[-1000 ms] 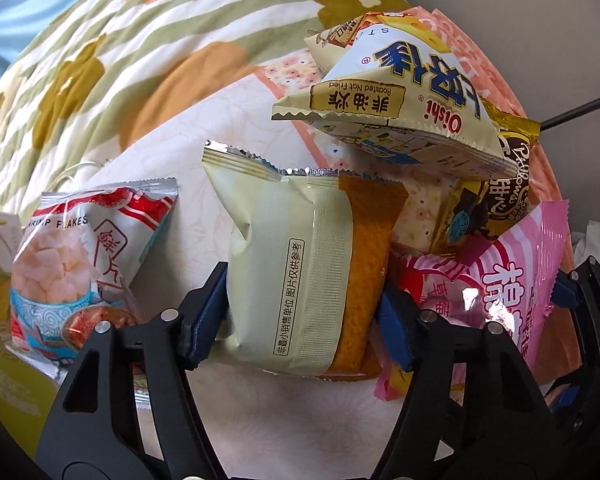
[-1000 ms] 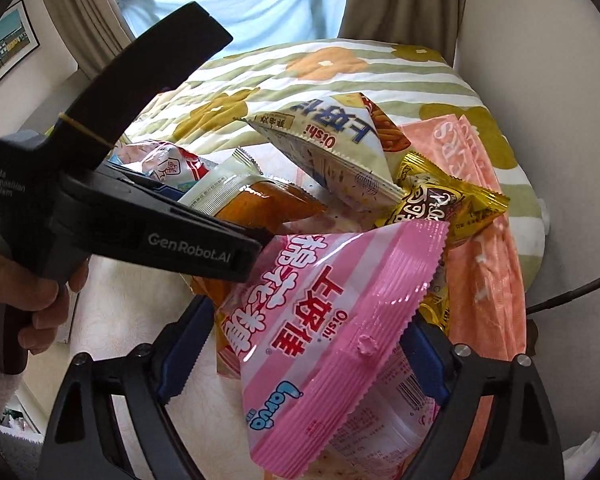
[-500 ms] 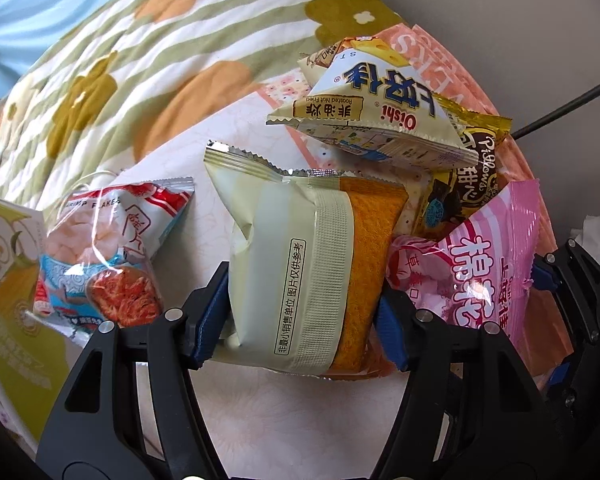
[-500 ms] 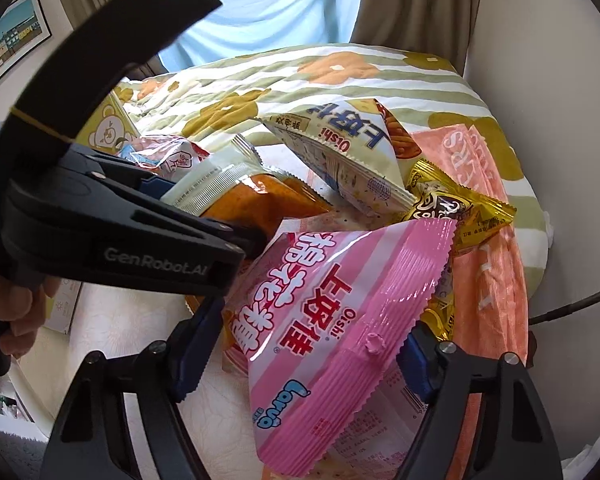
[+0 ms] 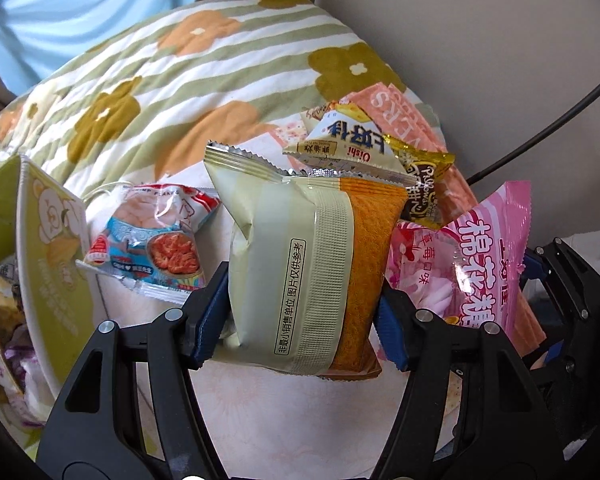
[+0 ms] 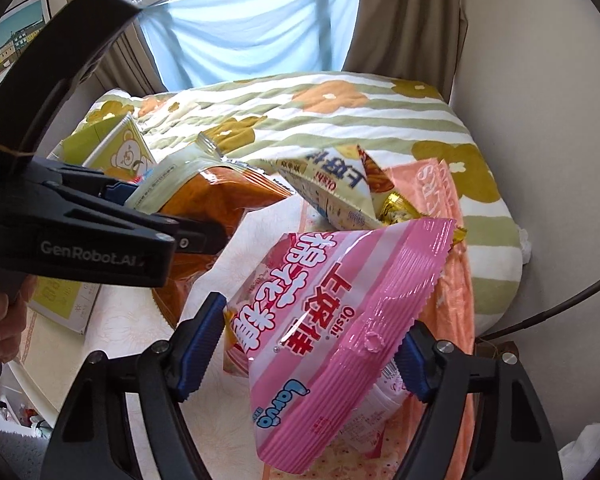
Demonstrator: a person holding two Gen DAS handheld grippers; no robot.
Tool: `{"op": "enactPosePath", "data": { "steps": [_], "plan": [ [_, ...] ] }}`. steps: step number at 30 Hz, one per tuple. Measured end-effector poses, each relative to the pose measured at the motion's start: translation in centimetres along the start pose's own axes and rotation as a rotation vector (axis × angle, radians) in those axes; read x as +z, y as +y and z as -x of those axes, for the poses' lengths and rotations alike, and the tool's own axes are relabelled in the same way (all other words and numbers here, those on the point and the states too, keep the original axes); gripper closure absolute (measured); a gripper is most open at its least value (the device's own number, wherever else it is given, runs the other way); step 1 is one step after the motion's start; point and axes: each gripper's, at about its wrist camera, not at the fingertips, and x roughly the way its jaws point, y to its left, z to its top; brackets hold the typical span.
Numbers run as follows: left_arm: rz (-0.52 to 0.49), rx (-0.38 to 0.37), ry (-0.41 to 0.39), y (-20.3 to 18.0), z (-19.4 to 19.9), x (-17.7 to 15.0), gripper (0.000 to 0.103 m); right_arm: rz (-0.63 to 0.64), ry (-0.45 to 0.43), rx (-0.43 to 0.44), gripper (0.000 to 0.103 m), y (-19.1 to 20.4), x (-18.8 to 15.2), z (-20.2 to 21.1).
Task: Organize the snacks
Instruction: 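Carry both packs over the box and open both tools to release them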
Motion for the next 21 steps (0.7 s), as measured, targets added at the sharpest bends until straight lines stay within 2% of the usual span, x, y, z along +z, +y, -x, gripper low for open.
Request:
{"op": "enactPosePath", "data": {
  "steps": [6,11,15,21],
  "plan": [
    [0.033,0.009,-0.116,2.3,6.2,-0.4,0.042,0.028,-0.066,0.02,0.03,1.8,2.5,3.0],
    [0.082,0.048,-0.208,6.6,11.7,-1.5,0.042,0.079,-0.13,0.065,0.03,5.5,5.2,5.3],
    [0.131,0.093,-0.248,11.1,14.8,-2.6,0.042,0.125,-0.165,0.111,0.03,9.4,7.3,6.2],
    [0.203,0.139,-0.256,18.4,17.4,-4.9,0.042,0.197,-0.195,0.161,0.03,16.3,9.7,5.9]
  ]
}}
